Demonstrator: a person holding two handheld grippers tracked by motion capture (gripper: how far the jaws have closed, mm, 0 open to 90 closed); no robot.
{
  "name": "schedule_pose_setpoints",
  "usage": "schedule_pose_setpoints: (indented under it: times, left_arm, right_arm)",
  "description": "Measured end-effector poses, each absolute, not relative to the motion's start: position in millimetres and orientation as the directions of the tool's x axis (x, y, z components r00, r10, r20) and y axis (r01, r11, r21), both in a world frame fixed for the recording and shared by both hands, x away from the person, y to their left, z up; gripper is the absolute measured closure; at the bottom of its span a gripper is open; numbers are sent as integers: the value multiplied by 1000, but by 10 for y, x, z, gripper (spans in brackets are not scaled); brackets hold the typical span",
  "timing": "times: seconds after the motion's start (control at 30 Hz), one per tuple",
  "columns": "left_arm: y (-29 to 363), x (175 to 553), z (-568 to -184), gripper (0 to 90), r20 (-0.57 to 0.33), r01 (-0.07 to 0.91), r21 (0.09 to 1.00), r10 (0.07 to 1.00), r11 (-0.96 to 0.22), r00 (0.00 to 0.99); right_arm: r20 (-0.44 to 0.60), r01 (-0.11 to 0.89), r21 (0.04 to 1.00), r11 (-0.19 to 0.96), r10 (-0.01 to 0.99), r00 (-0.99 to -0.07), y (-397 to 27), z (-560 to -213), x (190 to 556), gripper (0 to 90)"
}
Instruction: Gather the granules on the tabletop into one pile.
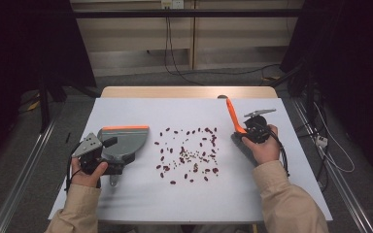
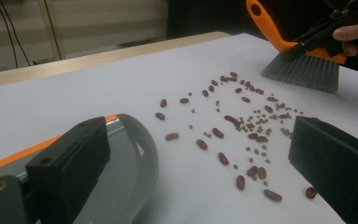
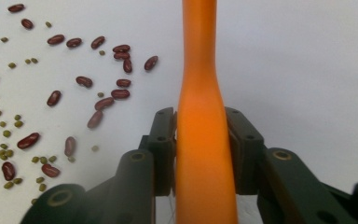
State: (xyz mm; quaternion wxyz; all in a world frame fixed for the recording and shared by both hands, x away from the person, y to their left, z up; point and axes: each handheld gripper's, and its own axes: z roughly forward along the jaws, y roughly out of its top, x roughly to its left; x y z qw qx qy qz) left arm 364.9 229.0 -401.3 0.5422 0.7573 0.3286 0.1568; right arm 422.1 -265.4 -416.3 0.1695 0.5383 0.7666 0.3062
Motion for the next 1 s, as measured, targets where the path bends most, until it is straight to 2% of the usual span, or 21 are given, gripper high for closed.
schedule_pose_setpoints:
  times: [0.27, 0.53, 0.77, 0.87, 1.0]
  left_arm:
    - [2260, 3634, -4027, 51, -117, 325, 924, 659, -202, 743]
    - [2251, 3626, -4024, 51, -114, 321, 925, 659, -203, 743]
    - [2242, 3623, -4027, 51, -112, 322, 924, 661, -205, 742]
    - [2242, 3621, -4030, 52, -108, 322, 923, 662, -210, 742]
    - [2251, 3622, -4029, 51, -111, 323, 924, 664, -205, 740]
  right_arm:
    - [51, 685, 688, 241, 925, -376, -2688, -4090, 4121, 544]
    - [67, 684, 696, 221, 927, -368, -2784, -3999, 3950, 529]
    - [4, 685, 672, 280, 924, -382, -2739, -4121, 3885, 633]
    - [-7, 683, 676, 278, 929, -371, -2714, -4140, 3899, 709]
    - [12, 705, 660, 260, 935, -355, -2710, -4135, 3924, 713]
